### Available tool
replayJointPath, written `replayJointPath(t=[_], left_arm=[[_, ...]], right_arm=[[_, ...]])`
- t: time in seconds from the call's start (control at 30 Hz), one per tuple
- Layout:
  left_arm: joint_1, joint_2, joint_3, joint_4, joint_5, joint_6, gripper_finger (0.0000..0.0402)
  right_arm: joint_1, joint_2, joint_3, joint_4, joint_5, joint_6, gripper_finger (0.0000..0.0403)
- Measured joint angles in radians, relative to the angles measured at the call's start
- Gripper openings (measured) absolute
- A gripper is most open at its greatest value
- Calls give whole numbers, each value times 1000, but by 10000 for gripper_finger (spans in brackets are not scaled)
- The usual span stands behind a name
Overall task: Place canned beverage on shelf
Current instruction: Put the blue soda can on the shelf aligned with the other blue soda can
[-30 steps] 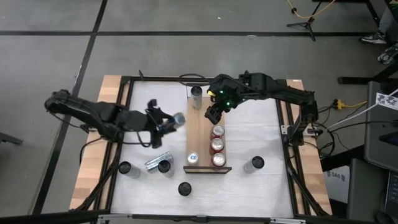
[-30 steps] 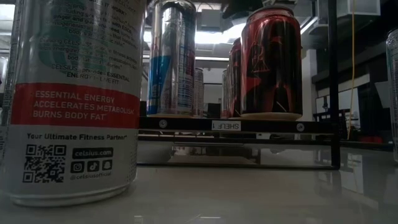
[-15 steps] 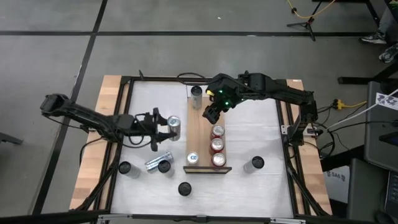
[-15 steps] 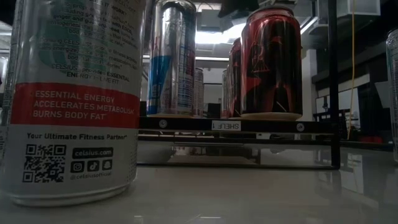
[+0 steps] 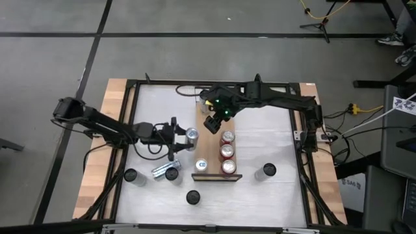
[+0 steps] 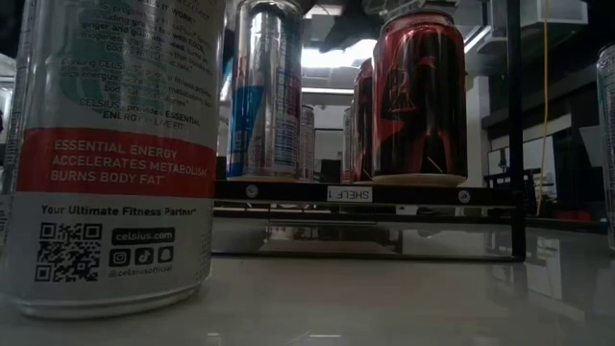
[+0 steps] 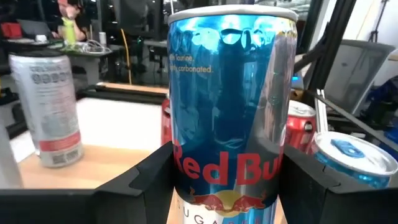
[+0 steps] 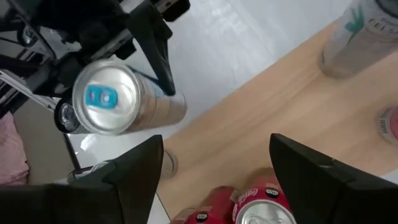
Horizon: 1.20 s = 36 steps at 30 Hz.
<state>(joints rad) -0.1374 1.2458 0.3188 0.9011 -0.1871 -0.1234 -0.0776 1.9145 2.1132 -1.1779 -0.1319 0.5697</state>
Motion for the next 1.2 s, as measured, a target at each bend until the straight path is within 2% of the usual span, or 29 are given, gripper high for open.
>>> replayJointPath(t=[0.23,0.5,0.83,1.2], left_arm=[[0,134,0,130,23,1,214],[0,256,16,200,26,2,214],[0,387,111,210,52,4,214],[0,459,134,207,52,4,214]], right_arm=[[3,3,0,-7,-1,-2,287],[21,3,0,2,8,-2,287],[28,3,0,1,9,-3,287],[28,3,0,-4,10,-3,287]])
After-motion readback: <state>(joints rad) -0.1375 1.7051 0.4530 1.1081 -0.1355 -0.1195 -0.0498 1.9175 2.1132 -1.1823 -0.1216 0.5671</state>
